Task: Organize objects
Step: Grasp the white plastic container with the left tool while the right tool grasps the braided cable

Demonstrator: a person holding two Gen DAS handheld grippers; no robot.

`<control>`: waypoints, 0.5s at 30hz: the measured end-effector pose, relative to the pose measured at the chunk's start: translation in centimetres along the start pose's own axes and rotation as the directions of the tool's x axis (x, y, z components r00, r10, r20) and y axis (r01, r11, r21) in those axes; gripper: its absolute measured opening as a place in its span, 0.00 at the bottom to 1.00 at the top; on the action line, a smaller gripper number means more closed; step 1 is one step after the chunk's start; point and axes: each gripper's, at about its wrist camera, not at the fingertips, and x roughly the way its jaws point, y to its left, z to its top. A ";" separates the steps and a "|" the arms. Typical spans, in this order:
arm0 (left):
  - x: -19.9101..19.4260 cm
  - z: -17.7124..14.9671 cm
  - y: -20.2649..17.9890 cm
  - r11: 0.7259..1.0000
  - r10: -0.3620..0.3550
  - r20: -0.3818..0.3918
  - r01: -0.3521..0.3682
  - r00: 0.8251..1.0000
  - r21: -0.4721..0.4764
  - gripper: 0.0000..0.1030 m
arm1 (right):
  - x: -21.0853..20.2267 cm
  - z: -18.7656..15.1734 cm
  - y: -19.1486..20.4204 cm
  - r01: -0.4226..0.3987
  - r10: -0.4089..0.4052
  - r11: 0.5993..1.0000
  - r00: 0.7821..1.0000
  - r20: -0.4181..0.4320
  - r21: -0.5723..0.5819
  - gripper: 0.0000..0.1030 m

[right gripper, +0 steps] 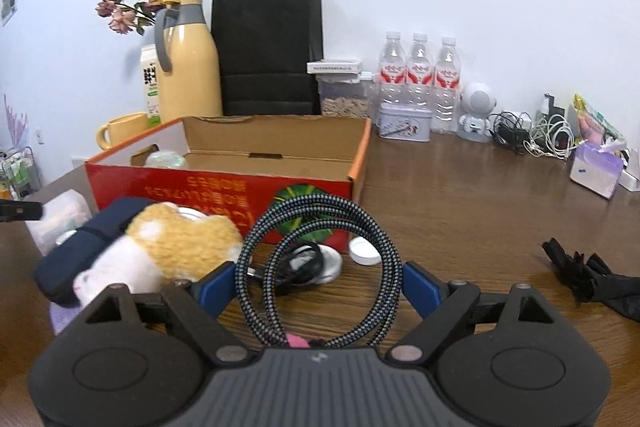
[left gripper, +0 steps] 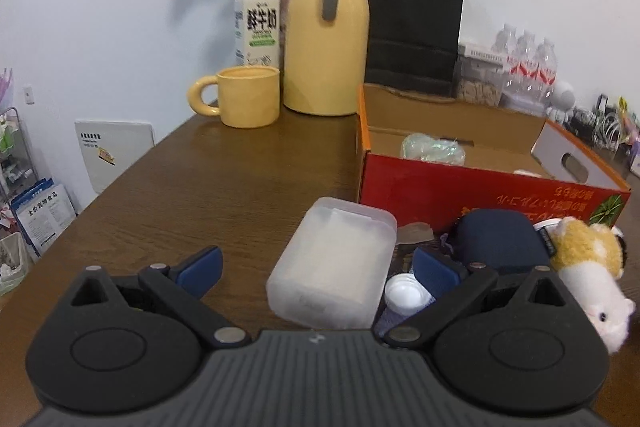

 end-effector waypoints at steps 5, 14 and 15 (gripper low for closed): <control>2.8 0.9 -0.1 1.000 0.007 -0.054 -0.007 0.999 0.014 1.00 | 0.0 0.3 0.9 0.000 0.000 1.000 1.000 0.002 -0.003 0.85; 5.3 0.7 0.7 0.999 -0.014 -0.118 0.007 0.993 -0.054 0.98 | 1.1 0.7 2.5 -0.027 0.026 0.999 1.000 -0.008 -0.020 0.85; 5.3 0.7 0.8 0.998 -0.022 -0.117 0.015 0.993 -0.060 0.95 | 1.2 0.7 2.7 -0.030 0.030 0.999 1.000 -0.009 -0.019 0.85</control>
